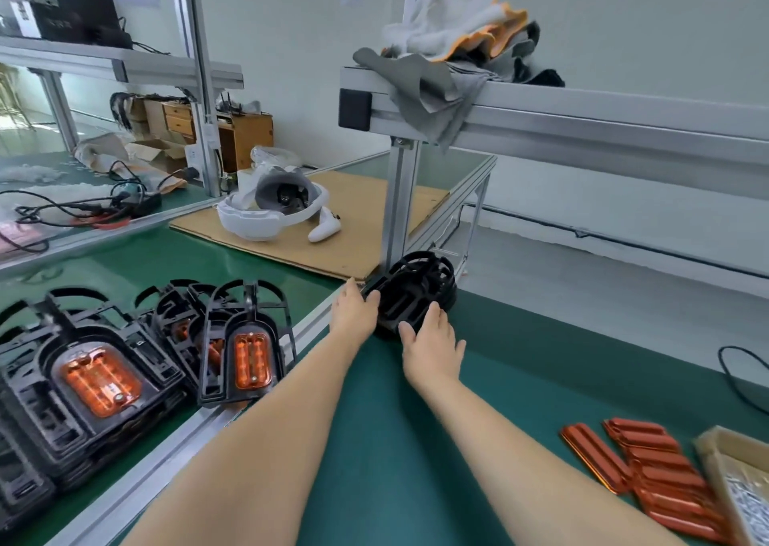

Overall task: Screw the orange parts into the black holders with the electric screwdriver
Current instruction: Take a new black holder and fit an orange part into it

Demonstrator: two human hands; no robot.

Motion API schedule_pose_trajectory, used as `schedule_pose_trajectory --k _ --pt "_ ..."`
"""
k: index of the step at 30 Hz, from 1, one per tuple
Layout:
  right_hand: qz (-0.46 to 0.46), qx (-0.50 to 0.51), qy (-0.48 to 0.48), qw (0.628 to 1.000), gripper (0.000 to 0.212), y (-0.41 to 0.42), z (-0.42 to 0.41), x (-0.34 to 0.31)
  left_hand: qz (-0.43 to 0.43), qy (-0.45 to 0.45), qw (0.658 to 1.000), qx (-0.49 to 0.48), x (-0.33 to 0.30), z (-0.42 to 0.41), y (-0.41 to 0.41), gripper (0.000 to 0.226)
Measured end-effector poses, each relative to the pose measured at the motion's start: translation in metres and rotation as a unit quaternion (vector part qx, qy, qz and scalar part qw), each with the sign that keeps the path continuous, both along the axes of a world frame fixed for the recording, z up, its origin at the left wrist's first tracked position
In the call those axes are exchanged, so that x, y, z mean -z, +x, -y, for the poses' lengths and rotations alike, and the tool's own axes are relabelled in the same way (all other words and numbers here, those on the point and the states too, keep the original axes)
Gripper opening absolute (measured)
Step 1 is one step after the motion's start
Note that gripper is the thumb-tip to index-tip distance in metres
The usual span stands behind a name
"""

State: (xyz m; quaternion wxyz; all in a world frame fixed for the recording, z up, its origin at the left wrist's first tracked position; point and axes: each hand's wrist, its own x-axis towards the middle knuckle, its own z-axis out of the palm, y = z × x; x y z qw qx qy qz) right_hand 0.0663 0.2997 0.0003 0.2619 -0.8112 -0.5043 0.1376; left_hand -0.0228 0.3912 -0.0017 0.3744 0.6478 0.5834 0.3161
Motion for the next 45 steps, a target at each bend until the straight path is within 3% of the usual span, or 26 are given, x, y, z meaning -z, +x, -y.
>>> schedule_pose_trajectory --k 3,11,23,31,36,39,45 --pt "-0.051 -0.009 0.003 0.999 0.065 0.002 -0.003 0.001 0.082 -0.042 0.996 0.003 0.003 -0.008 0.002 0.06" --pt "-0.188 -0.012 0.03 0.982 0.06 0.011 -0.001 0.001 0.164 -0.056 0.984 0.043 0.007 -0.008 0.005 0.048" --pt "-0.205 -0.053 0.076 0.974 0.06 0.024 0.079 0.003 0.089 0.009 0.995 0.054 -0.004 0.09 0.0 0.026" --pt "-0.191 -0.09 0.073 0.975 0.059 0.017 0.154 0.002 0.045 0.021 0.998 0.035 -0.001 0.164 -0.011 0.031" --pt "-0.174 -0.066 0.069 0.98 0.054 0.015 0.161 -0.003 0.042 0.017 0.999 0.006 0.002 0.176 -0.009 0.046" --pt "-0.169 -0.055 0.067 0.982 0.047 0.015 0.161 -0.008 0.066 0.015 0.998 -0.011 -0.003 0.18 -0.007 0.042" --pt "-0.154 -0.048 0.084 0.983 0.056 0.017 0.16 -0.019 -0.002 0.04 0.998 -0.042 -0.018 0.19 -0.001 0.043"
